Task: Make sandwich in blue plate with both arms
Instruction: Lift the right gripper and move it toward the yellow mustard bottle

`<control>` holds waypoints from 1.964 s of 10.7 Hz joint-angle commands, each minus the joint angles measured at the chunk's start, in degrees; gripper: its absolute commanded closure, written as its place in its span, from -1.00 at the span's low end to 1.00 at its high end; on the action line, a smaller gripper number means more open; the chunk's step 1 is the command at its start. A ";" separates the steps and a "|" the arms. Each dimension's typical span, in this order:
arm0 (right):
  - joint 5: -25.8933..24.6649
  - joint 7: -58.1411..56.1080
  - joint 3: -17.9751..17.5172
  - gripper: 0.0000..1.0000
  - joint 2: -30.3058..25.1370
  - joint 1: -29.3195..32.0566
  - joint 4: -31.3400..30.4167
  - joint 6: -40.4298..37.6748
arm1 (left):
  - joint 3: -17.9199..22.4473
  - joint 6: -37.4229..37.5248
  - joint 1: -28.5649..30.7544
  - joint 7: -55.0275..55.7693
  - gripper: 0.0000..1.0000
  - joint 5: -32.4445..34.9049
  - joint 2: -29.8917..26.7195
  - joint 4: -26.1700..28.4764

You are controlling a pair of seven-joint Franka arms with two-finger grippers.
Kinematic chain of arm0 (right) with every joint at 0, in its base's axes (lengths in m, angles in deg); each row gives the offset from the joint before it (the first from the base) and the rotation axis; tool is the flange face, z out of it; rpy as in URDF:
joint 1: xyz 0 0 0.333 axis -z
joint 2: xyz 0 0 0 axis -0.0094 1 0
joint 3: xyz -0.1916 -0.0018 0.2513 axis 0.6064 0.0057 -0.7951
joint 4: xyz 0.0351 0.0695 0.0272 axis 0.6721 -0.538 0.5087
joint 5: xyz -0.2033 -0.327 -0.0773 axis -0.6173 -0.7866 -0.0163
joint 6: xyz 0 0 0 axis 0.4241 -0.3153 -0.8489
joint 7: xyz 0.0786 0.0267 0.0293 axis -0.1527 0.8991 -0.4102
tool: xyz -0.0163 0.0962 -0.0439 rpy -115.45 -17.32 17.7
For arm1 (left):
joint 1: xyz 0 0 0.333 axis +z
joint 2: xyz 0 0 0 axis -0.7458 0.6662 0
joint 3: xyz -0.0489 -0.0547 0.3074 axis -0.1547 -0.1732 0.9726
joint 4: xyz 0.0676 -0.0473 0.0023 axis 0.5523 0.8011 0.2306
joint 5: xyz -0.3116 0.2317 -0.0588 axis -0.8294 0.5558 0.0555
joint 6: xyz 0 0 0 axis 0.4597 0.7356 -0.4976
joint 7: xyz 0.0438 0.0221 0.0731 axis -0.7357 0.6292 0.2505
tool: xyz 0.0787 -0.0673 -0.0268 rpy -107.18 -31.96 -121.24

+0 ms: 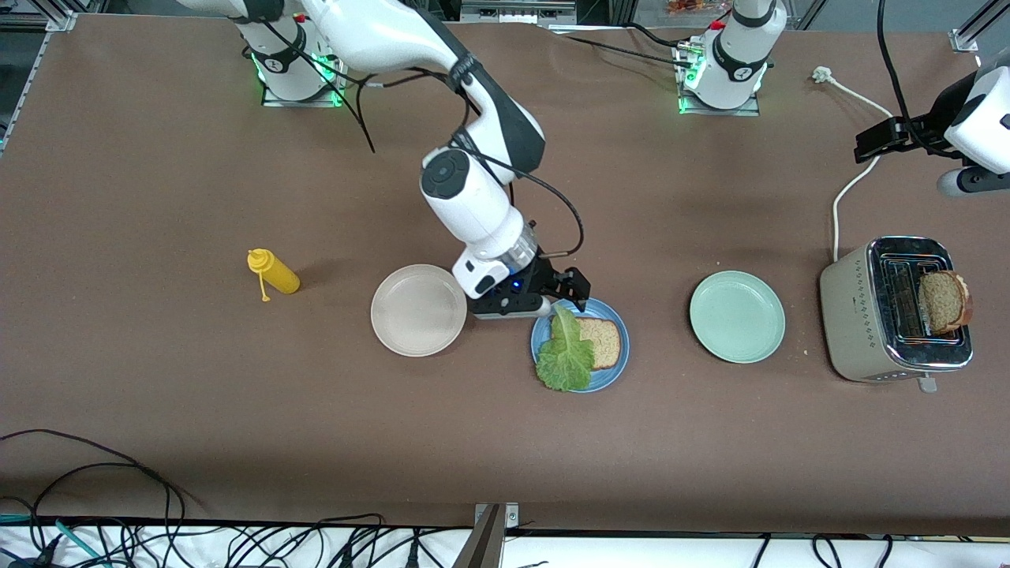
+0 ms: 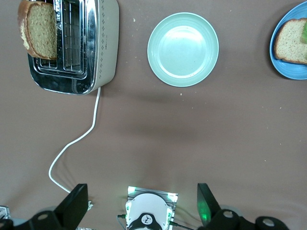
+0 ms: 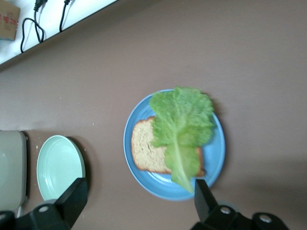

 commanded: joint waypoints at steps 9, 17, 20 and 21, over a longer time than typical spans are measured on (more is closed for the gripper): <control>-8.08 -26.25 17.61 -1.00 -25.51 -0.51 -16.22 -40.49 | -0.18 1.36 0.12 0.07 -1.00 1.61 0.91 -2.07; -18.91 -56.83 31.22 -1.00 -34.06 -0.51 -29.94 -41.03 | -0.27 1.36 0.12 0.07 -1.00 1.61 0.91 -1.98; -18.91 -66.78 36.59 -1.00 -34.06 -0.51 -34.40 -37.36 | -0.27 1.36 0.12 0.07 -1.00 1.61 0.91 -2.07; -18.83 -70.46 37.91 -1.00 -34.23 -0.51 -36.95 -34.29 | -0.27 1.36 0.12 0.07 -1.00 1.61 0.91 -1.98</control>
